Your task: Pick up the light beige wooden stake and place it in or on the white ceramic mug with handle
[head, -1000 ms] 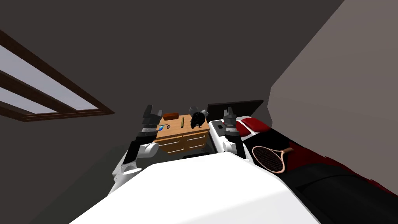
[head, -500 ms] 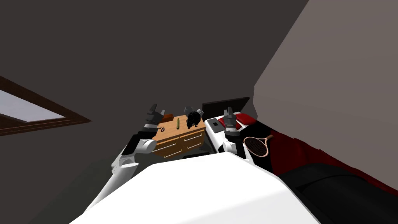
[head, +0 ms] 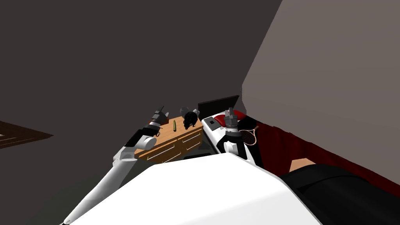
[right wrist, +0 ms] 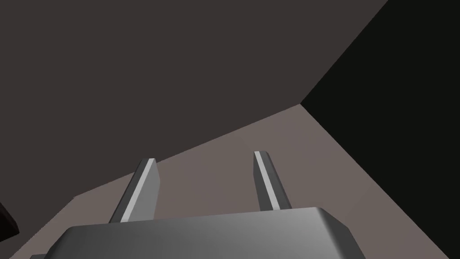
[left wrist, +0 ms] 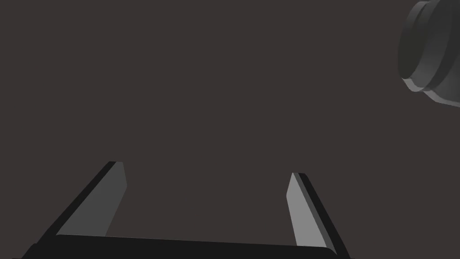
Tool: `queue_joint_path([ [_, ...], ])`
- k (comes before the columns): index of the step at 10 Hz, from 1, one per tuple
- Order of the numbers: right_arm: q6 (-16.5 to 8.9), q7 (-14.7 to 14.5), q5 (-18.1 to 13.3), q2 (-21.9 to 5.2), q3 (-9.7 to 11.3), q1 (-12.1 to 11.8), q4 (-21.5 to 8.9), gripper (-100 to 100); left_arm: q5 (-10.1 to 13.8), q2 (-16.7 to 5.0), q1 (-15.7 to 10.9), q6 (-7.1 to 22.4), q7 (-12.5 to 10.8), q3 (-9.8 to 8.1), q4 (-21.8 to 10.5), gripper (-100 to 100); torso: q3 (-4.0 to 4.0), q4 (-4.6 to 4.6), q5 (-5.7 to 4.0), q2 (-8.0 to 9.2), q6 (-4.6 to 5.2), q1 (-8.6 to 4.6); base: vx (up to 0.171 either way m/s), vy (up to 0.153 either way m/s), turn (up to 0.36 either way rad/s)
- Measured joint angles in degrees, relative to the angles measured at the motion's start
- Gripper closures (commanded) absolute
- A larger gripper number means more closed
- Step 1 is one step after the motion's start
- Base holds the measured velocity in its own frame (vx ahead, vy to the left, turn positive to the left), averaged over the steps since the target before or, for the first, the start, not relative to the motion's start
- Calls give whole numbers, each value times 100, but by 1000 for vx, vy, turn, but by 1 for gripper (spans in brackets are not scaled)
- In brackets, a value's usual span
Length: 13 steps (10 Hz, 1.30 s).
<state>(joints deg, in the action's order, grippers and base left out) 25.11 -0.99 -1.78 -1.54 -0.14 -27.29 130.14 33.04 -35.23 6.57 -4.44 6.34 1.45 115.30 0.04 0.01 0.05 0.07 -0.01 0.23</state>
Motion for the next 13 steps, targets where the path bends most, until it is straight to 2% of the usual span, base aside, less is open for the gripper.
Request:
queue_joint_path([
  [2,0,0,0,0,0,0,0,0,310,-285,-192,296,71,106,-228,-100,2,1,1,2,0,6,-37,61,-263],
  [5,0,0,0,0,-1,-2,0,0,743,-655,-283,746,196,249,-421,-100,0,0,2,0,-9,5,-45,58,-265],
  [6,0,0,0,0,0,0,0,0,913,-832,-410,857,252,392,-633,-100,2,1,2,4,-2,5,-45,56,-195],
  [11,0,0,0,0,-2,-2,0,0,1689,-1521,-714,1542,487,747,-1224,-100,1,1,3,-1,-11,10,-47,63,-270],
  [12,0,0,0,0,-1,-1,0,0,1926,-1770,-779,1610,549,899,-1427,-100,-1,0,2,-2,-5,7,-49,57,-181],
  [13,0,0,0,-1,-2,-2,0,0,2038,-1832,-845,1759,590,940,-1510,-100,0,1,3,-2,-10,8,-76,64,-359],
])
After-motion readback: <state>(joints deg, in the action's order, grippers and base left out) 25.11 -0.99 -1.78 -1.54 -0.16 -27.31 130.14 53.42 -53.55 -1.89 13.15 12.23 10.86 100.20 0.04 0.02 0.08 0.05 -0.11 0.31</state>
